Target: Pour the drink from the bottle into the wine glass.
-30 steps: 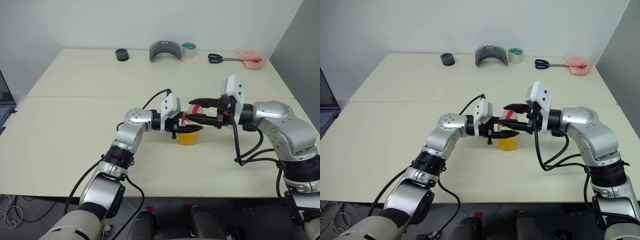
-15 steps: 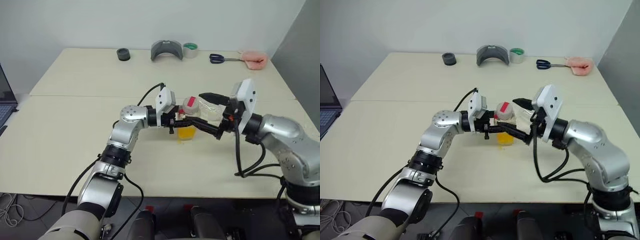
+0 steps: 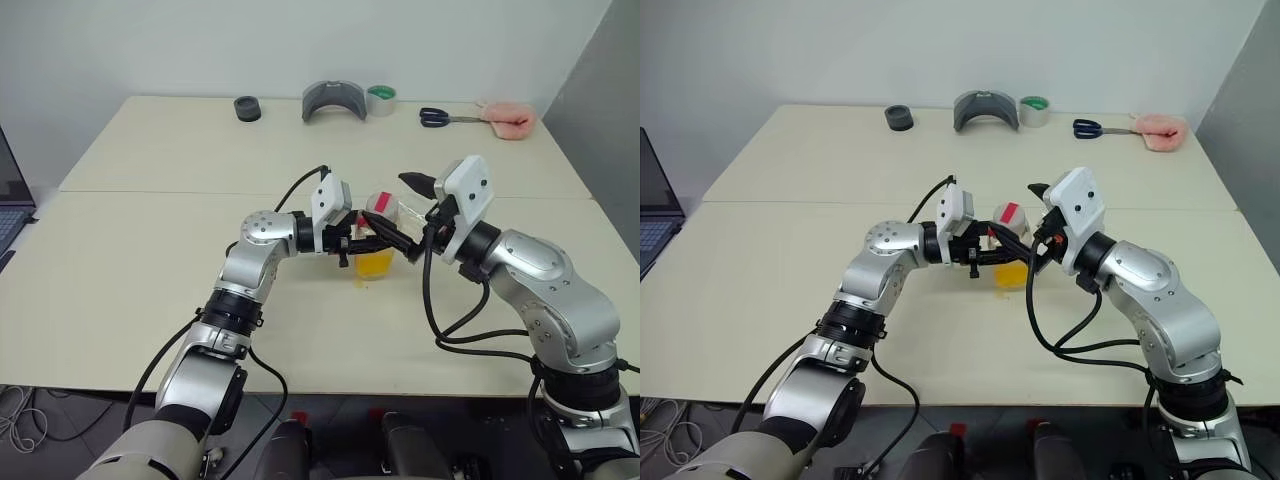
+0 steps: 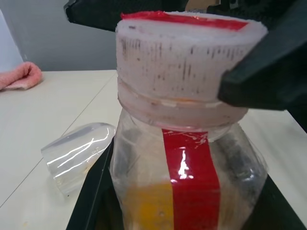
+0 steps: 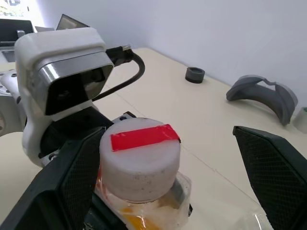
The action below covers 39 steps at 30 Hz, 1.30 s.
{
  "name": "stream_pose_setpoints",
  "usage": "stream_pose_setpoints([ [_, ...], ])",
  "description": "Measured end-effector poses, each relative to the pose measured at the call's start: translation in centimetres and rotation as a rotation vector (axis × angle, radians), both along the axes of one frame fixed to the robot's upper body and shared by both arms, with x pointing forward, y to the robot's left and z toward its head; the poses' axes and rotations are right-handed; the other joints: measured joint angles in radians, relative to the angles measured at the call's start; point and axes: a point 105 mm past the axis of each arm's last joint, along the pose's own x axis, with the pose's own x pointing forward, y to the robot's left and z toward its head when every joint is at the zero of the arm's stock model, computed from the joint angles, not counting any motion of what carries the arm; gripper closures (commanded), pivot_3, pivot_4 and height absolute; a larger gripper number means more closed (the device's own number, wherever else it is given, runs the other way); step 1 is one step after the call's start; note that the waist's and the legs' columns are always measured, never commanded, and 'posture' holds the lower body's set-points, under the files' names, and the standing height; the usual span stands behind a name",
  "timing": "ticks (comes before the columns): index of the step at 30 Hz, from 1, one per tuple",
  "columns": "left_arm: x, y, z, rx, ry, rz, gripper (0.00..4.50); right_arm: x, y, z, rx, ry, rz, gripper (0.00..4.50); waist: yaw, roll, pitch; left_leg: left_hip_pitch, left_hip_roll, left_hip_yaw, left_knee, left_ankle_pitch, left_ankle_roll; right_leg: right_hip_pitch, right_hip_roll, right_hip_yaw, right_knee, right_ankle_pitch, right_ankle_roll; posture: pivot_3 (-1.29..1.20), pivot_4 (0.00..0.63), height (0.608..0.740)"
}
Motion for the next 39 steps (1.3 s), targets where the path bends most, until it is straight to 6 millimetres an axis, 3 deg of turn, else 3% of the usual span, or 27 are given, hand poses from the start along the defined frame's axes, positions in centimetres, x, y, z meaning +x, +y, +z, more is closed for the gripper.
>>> stream_pose_setpoints([
  [33, 0.1, 0.5, -0.2, 0.013, 0.004, 0.005, 2.77, -1.2, -1.5, -0.5, 0.011, 0.052, -0.006, 0.0, 0.0, 0.0, 0.0, 0.0, 0.0, 0.0, 0.0, 0.0, 0.0, 0.0, 0.0, 0.0, 0.0, 0.0, 0.0, 0.0, 0.15, 0.74],
  [39, 0.1, 0.7, -0.3, 0.021, 0.011, -0.004, 2.77, -2.1, -2.1, -0.7, -0.01, 0.085, 0.018, 0.0, 0.0, 0.0, 0.0, 0.0, 0.0, 0.0, 0.0, 0.0, 0.0, 0.0, 0.0, 0.0, 0.0, 0.0, 0.0, 0.0, 0.15, 0.74],
])
